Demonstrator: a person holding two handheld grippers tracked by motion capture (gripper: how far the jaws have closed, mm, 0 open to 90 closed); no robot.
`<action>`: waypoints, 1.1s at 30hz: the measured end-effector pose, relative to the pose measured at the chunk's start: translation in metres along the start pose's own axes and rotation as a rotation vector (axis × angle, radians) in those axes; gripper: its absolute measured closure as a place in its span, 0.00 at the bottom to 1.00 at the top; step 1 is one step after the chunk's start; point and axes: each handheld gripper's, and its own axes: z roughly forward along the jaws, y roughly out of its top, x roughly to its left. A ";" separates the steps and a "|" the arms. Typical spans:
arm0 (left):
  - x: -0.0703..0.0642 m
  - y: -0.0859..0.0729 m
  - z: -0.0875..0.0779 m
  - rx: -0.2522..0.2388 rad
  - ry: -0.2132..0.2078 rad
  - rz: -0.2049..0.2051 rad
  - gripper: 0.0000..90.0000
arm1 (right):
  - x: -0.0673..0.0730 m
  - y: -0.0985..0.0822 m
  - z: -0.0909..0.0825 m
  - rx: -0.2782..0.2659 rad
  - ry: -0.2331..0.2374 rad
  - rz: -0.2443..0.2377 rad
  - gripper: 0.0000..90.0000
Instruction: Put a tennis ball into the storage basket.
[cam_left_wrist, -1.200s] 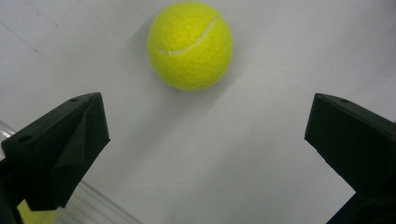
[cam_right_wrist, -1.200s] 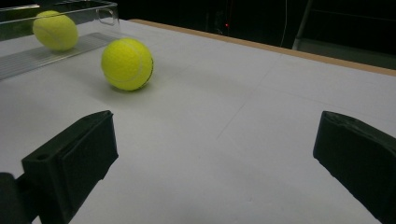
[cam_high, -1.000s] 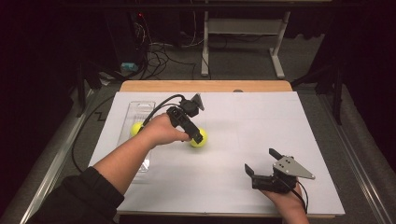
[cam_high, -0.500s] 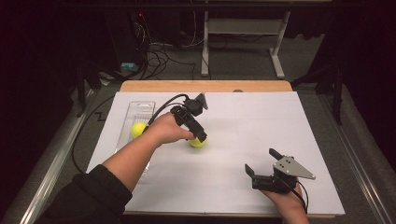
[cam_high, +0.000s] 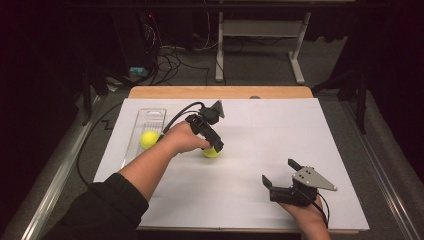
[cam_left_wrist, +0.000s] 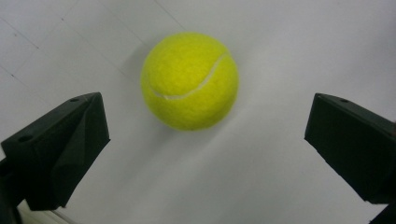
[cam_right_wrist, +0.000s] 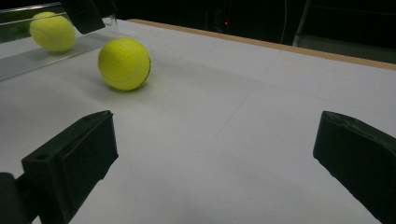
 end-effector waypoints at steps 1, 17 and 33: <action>0.002 0.000 0.002 0.002 0.001 0.001 0.01 | -0.001 0.000 0.000 0.004 -0.002 -0.002 0.00; 0.006 0.002 0.021 0.013 0.005 -0.014 0.02 | 0.000 0.000 0.002 0.001 0.007 -0.004 0.00; 0.007 0.003 0.034 0.017 0.001 -0.017 0.09 | 0.001 -0.001 -0.001 0.001 0.009 -0.011 0.00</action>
